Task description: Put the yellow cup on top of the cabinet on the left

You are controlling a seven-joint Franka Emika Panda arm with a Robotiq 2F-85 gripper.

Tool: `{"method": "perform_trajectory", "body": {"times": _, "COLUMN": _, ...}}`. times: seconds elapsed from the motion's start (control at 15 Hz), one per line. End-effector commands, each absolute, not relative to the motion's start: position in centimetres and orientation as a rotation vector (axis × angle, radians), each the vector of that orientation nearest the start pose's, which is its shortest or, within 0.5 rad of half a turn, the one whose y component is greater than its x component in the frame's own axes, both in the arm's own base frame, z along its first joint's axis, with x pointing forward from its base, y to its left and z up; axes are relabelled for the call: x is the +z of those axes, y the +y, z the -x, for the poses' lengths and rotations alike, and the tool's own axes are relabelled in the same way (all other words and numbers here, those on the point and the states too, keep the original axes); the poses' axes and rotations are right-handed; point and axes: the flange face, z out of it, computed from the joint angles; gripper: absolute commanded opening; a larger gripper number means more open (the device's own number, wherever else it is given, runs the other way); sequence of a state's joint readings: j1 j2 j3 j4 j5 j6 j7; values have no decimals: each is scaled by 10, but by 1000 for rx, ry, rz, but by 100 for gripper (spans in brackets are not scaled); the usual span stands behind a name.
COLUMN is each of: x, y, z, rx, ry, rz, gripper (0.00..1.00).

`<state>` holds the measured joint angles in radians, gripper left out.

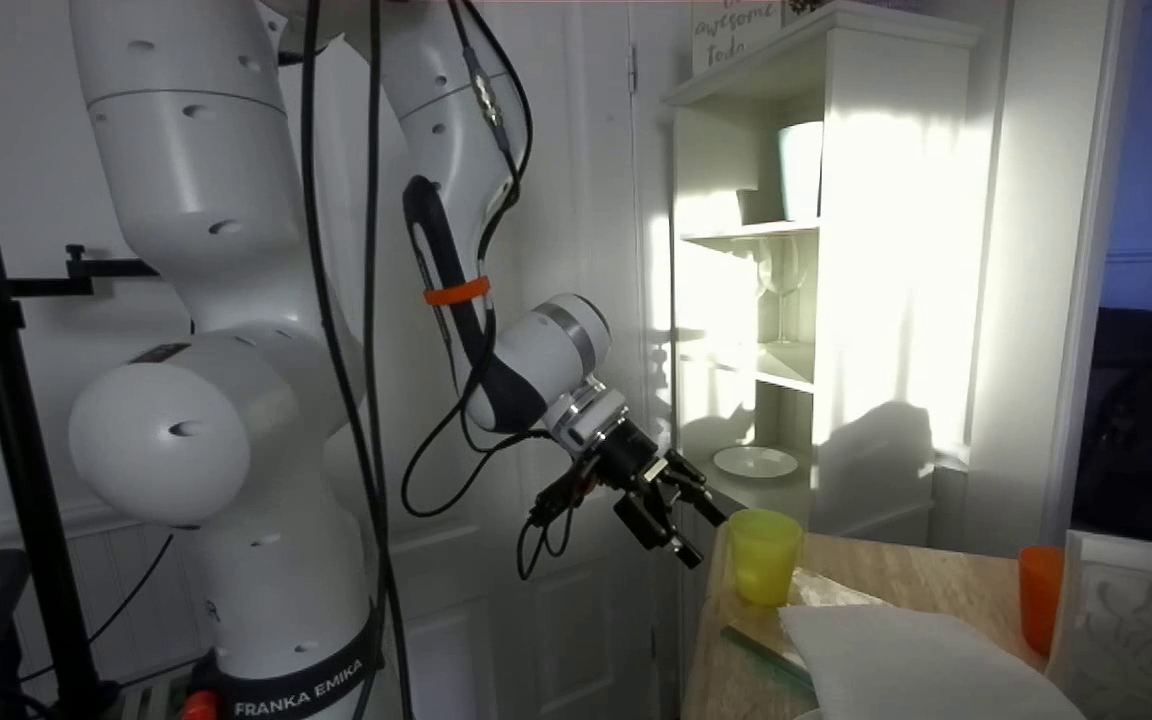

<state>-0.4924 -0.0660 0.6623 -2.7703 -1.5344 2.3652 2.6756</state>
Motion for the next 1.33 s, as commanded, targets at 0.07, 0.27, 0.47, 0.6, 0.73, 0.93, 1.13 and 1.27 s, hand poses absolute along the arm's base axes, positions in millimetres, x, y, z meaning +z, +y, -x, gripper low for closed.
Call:
{"method": "perform_trajectory", "body": {"times": 0.07, "x": 195, "y": 38, "z": -358, "rx": -1422, "ry": 1722, "rz": 2773, "gripper": 100}}
{"method": "perform_trajectory", "body": {"times": 0.27, "x": 191, "y": 38, "z": -366, "rx": -1428, "ry": 1685, "rz": 2797, "gripper": 100}}
{"method": "perform_trajectory", "body": {"times": 0.47, "x": 184, "y": 38, "z": -372, "rx": -1435, "ry": 1646, "rz": 2811, "gripper": 100}}
{"method": "perform_trajectory", "body": {"times": 0.6, "x": 170, "y": 37, "z": -370, "rx": -1456, "ry": 1625, "rz": 2805, "gripper": 100}}
{"method": "perform_trajectory", "body": {"times": 0.73, "x": 171, "y": 36, "z": -377, "rx": -1459, "ry": 1611, "rz": 2818, "gripper": 100}}
{"method": "perform_trajectory", "body": {"times": 0.93, "x": 167, "y": 33, "z": -383, "rx": -1465, "ry": 1594, "rz": 2828, "gripper": 100}}
{"method": "perform_trajectory", "body": {"times": 1.13, "x": 162, "y": 29, "z": -390, "rx": -1460, "ry": 1592, "rz": 2844, "gripper": 100}}
{"method": "perform_trajectory", "body": {"times": 1.27, "x": 157, "y": 28, "z": -394, "rx": -1455, "ry": 1581, "rz": 2851, "gripper": 100}}
